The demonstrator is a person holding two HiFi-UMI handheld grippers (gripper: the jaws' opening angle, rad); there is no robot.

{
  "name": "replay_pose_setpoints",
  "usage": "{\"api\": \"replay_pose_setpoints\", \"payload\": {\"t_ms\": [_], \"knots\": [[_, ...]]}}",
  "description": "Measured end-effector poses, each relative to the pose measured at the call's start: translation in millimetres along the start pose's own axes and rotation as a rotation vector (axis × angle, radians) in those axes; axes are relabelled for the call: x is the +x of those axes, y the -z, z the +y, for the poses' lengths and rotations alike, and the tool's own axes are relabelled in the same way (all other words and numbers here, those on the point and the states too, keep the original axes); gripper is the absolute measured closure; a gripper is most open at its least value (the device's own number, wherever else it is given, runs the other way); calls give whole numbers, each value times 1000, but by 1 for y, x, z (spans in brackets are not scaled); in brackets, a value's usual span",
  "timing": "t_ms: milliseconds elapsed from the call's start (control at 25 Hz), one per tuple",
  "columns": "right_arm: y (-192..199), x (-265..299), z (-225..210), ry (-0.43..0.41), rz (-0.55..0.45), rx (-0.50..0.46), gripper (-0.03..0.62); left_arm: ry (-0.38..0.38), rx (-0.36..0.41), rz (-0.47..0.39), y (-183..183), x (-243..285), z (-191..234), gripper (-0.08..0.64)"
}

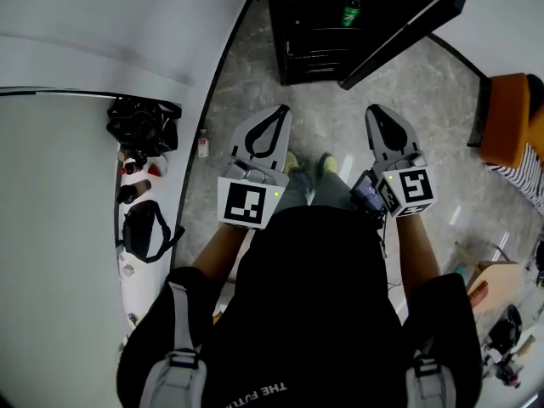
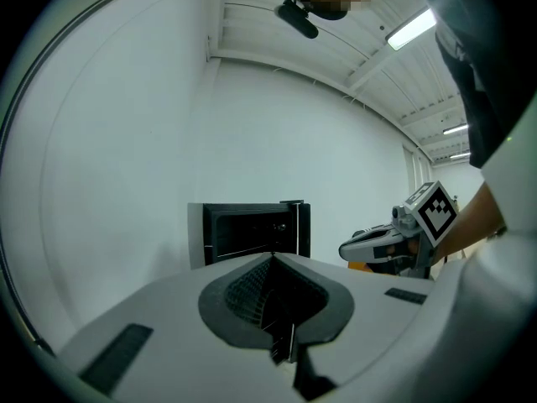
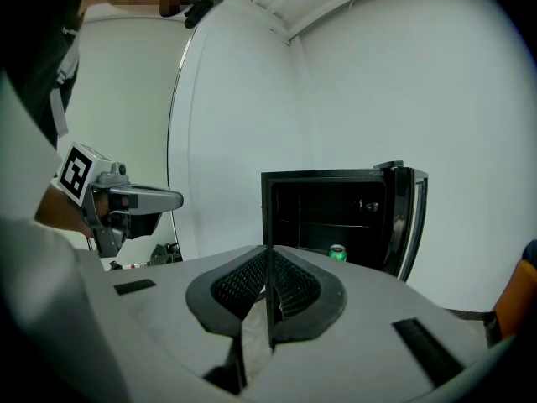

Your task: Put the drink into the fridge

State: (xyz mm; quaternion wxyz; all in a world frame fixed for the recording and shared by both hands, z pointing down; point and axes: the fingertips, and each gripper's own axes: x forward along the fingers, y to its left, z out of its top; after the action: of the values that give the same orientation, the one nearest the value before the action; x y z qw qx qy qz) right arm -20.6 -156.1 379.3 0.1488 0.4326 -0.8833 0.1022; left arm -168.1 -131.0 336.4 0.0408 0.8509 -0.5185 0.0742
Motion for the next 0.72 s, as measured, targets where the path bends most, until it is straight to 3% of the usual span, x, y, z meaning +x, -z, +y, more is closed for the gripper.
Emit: {"api": "replay_pose_setpoints", "payload": {"t_ms": [400, 720], "knots": [[23, -21, -7, -16, 14, 7, 561, -28, -11, 22, 8, -9, -22, 548], [29, -72, -25, -31, -48, 18, 561, -38, 15, 10, -6, -18, -77, 548]]}}
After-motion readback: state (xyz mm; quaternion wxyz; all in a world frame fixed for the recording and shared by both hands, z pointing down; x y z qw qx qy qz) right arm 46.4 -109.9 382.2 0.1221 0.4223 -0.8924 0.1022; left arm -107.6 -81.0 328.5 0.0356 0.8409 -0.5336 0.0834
